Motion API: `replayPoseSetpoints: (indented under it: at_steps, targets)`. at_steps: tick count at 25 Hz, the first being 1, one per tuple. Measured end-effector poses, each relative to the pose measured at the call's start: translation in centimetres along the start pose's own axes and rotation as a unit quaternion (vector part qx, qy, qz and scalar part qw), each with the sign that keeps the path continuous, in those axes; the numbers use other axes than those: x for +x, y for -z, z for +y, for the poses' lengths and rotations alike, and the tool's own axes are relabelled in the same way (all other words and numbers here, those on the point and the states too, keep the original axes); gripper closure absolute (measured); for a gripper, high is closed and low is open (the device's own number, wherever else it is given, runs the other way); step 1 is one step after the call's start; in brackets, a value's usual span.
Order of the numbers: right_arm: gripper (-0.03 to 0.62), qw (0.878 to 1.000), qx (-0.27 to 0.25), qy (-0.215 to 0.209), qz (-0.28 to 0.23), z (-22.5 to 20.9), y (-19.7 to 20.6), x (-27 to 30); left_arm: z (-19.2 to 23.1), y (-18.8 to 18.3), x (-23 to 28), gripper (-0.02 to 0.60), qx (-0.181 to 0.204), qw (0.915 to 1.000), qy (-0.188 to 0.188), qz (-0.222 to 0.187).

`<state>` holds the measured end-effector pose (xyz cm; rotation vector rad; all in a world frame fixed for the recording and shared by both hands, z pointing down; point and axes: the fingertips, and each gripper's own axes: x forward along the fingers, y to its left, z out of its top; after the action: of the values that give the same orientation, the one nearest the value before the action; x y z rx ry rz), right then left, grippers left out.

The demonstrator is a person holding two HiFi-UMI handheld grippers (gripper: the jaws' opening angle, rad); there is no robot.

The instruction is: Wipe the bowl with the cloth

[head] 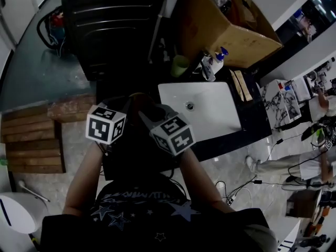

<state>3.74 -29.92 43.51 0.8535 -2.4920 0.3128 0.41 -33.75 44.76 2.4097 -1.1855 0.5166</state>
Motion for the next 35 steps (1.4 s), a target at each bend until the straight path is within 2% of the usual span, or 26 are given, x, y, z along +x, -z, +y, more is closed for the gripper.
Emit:
replayPoseSetpoints:
  at_steps: [4,8,13,18,22,26,30,32,35]
  targets:
    - [0.534,0.999,0.004,0.003,0.043,1.3,0.8,1.1,-1.3,-0.3,-1.3,0.563,0.032,0.9994,0.013,-0.002]
    - [0.534,0.998,0.006,0.009,0.056,1.8,1.3,1.5,-2.9,0.0,-1.9,0.563,0.055,0.9981,0.026,0.001]
    - [0.534,0.999,0.043,0.022,0.016,1.5,1.3,0.8,-3.5,0.9,-2.7,0.563,0.051,0.9983,0.029,0.001]
    - [0.533,0.995,0.071,0.073,-0.017,0.2,0.9,-0.3,-3.2,1.0,-3.1,0.563,0.032,0.9992,0.019,-0.011]
    - [0.533,0.993,0.051,0.104,0.007,-0.3,1.5,-0.8,-3.0,0.5,-3.5,0.563,0.044,0.9985,0.009,-0.030]
    - [0.533,0.991,-0.011,0.124,0.047,0.0,2.0,-1.2,-3.3,-0.3,-4.2,0.563,0.054,0.9970,0.003,-0.055]
    - [0.534,0.987,-0.059,0.118,0.096,0.9,2.6,-1.0,-3.5,-0.6,-4.4,0.563,0.064,0.9963,0.000,-0.057]
    - [0.534,0.988,-0.048,0.102,0.106,1.1,3.4,-0.8,-3.7,-0.5,-4.1,0.563,0.066,0.9964,0.003,-0.054]
    - [0.534,0.993,-0.004,0.066,0.101,1.6,4.4,-0.6,-4.0,-0.2,-4.0,0.562,0.068,0.9964,0.005,-0.052]
